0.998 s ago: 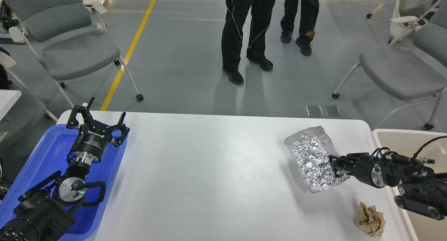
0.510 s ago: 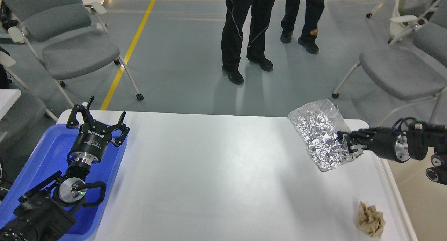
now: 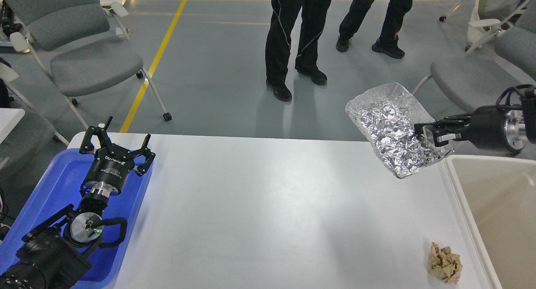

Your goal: Tidy desktop

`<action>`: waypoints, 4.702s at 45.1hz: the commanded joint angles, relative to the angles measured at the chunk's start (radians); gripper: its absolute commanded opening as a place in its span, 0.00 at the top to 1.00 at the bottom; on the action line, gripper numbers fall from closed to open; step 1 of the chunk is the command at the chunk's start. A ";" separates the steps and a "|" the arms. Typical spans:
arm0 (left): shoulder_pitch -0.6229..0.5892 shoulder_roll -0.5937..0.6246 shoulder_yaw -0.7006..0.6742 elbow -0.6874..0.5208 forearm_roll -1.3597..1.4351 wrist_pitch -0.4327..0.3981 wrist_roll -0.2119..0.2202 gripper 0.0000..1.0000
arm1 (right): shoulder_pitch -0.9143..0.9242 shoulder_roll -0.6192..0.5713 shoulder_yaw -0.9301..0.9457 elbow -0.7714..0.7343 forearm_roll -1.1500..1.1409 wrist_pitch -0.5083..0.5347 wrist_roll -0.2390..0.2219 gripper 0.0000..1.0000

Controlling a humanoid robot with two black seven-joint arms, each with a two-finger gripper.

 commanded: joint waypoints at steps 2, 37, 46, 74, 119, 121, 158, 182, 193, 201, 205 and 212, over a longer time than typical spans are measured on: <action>0.000 0.000 0.000 0.000 0.001 0.000 0.000 0.00 | 0.117 -0.027 0.002 0.035 0.003 0.109 0.011 1.00; 0.000 0.000 -0.001 0.000 0.001 0.000 0.000 0.00 | -0.393 -0.255 0.132 -0.300 0.415 -0.031 0.011 1.00; 0.000 0.000 -0.001 0.000 0.001 0.000 0.000 0.00 | -0.554 -0.221 0.158 -0.422 0.630 -0.077 0.011 1.00; 0.000 0.000 -0.001 0.000 -0.001 0.000 0.000 0.00 | -1.143 0.115 0.505 -0.896 1.155 -0.094 -0.002 1.00; 0.000 0.000 -0.001 0.000 -0.001 0.002 0.000 0.00 | -1.200 0.584 0.614 -1.443 1.251 -0.169 -0.138 1.00; 0.000 0.000 -0.001 0.000 -0.001 0.002 0.000 0.00 | -1.200 0.589 0.615 -1.444 1.251 -0.170 -0.138 1.00; 0.000 0.000 -0.001 0.000 -0.001 0.003 0.000 0.00 | -1.209 0.601 0.615 -1.446 1.250 -0.252 -0.137 0.05; 0.000 0.000 -0.001 0.000 -0.001 0.003 0.000 0.00 | -1.172 0.604 0.615 -1.481 1.250 -0.259 -0.135 0.00; 0.000 0.000 -0.001 0.000 -0.001 0.003 0.000 0.00 | -1.140 0.607 0.601 -1.481 1.248 -0.250 -0.135 0.00; 0.000 0.000 -0.001 0.000 -0.001 0.003 0.000 0.00 | -1.143 0.601 0.615 -1.486 1.242 -0.255 -0.097 0.00; 0.000 0.000 -0.001 0.000 -0.001 0.003 0.000 0.00 | -1.129 0.605 0.617 -1.484 1.248 -0.253 0.001 0.00; 0.000 0.000 -0.001 0.000 -0.001 0.003 0.000 0.00 | -1.077 0.593 0.685 -1.473 1.293 -0.218 0.197 0.00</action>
